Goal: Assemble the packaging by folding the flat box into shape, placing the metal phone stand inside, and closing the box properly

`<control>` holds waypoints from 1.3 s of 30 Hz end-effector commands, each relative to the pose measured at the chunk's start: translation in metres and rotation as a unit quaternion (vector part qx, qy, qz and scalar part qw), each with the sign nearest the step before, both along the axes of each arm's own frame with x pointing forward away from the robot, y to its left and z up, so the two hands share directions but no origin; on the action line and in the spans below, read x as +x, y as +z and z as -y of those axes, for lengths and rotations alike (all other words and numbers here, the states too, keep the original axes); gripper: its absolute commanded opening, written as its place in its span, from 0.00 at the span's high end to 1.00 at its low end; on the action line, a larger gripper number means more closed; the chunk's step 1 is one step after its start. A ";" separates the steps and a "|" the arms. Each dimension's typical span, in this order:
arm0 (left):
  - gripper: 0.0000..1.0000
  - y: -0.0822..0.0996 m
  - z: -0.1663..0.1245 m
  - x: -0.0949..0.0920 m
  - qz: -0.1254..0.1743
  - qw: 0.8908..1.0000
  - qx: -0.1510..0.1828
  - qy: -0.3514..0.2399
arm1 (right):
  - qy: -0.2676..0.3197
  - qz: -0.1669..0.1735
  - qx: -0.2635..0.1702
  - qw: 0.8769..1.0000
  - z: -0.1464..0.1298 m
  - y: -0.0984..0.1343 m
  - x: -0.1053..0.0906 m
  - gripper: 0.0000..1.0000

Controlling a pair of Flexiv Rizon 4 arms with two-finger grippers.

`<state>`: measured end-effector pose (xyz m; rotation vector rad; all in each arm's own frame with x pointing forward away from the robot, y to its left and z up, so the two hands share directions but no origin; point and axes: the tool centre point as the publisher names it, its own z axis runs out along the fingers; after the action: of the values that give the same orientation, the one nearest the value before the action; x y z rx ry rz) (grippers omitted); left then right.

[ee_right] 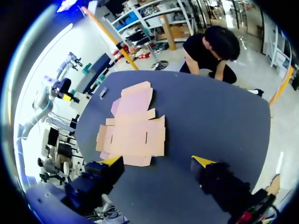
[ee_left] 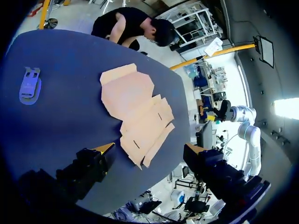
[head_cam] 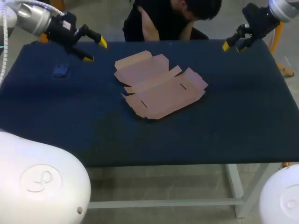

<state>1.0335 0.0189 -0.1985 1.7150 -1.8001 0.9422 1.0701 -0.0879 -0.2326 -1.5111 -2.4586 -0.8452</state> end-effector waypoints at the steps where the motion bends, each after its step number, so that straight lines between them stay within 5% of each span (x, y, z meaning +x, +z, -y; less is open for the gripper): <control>1: 0.00 -0.005 -0.005 -0.003 -0.041 0.999 -0.011 -0.006 | 0.016 -0.040 0.002 0.999 0.000 -0.008 0.015 0.00; 16: 0.00 -0.024 0.010 -0.028 -0.100 0.994 0.026 0.018 | 0.109 -0.134 -0.040 0.984 -0.021 -0.056 0.022 0.00; 39: 0.00 -0.046 0.007 -0.041 -0.129 0.991 0.025 0.034 | 0.179 -0.196 -0.041 0.963 -0.067 -0.127 0.035 0.14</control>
<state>0.9939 0.0106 -0.2460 1.8415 -1.6162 0.6746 1.0937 -0.0213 -0.3498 -1.1642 -2.4373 -0.5089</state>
